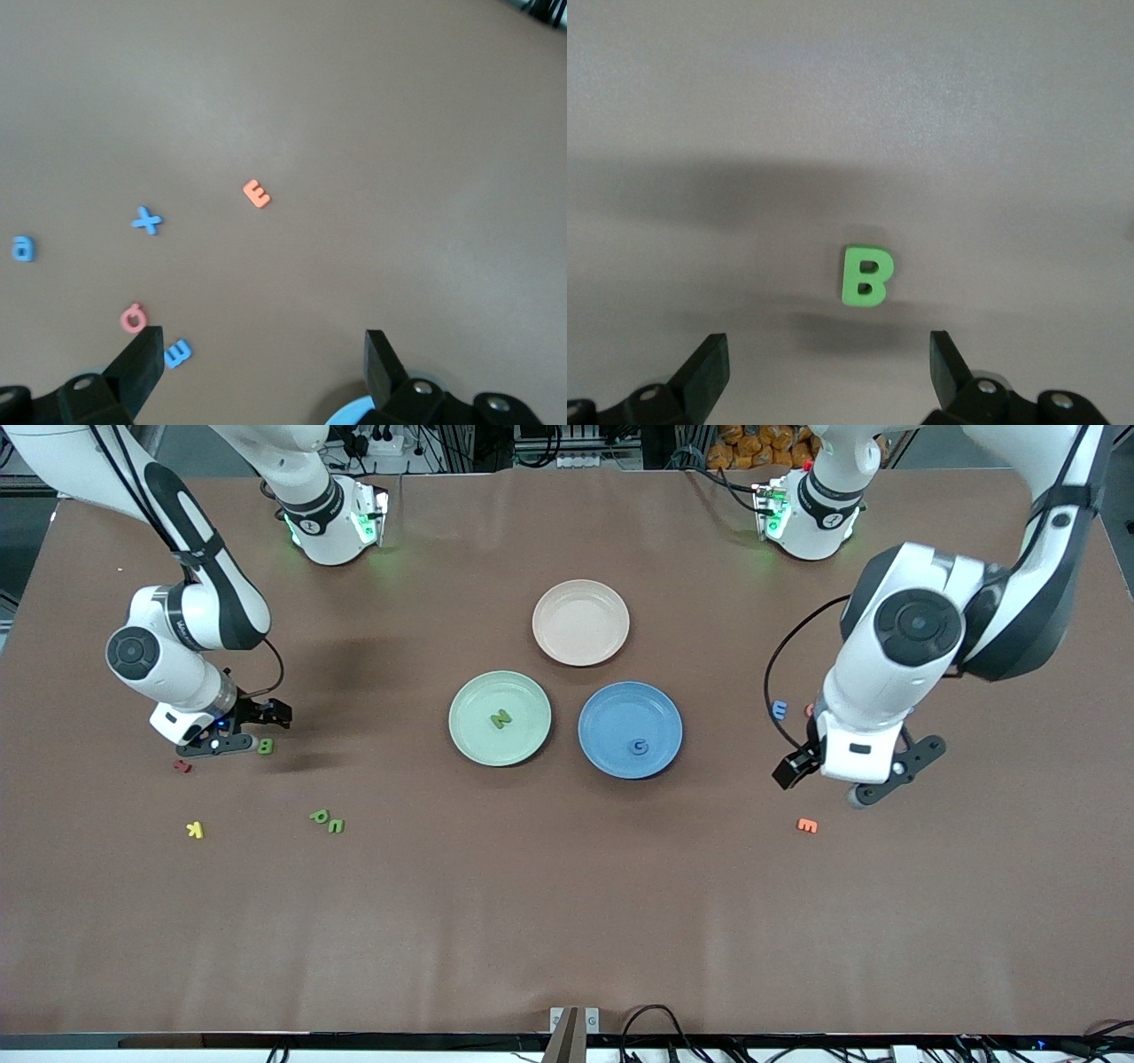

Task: Sort letters by color into matching plates
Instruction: 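Close the right gripper on the green B while the left gripper reaches the x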

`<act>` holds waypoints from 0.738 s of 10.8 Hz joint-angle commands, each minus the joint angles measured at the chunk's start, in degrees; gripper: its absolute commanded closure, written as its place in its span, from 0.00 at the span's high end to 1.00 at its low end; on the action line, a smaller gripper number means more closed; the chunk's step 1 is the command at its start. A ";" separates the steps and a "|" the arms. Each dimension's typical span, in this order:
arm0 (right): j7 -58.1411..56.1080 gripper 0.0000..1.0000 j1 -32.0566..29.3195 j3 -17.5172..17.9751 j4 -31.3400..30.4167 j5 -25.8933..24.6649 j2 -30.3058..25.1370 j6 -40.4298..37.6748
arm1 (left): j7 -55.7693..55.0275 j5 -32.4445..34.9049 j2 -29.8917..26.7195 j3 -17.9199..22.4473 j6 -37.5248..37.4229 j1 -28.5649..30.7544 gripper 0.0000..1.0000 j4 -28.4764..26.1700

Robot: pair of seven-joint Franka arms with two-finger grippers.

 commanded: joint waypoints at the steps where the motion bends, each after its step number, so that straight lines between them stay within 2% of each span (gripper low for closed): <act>1: 0.06 1.00 -2.17 0.96 -0.38 -0.70 2.13 4.20 | 11.75 -1.53 -1.28 -0.71 -11.63 0.50 1.00 8.65; 3: 0.23 1.00 -2.26 0.88 -0.29 -0.78 4.32 7.70 | 17.23 -1.53 -2.69 -0.18 -13.16 0.94 1.00 10.87; 5: 0.23 1.00 -2.52 0.88 -0.02 -0.87 5.12 8.25 | 28.35 -2.40 -3.91 -0.44 -13.16 7.06 1.00 10.88; 6: 0.23 1.00 -2.79 0.88 -0.02 -0.96 5.21 8.43 | 33.89 -5.98 -4.62 -0.27 -13.16 9.88 1.00 10.88; 8: 0.23 1.00 -3.58 0.88 -0.02 -1.22 5.73 9.22 | 36.23 -7.34 -4.88 -0.18 -13.16 12.98 1.00 10.88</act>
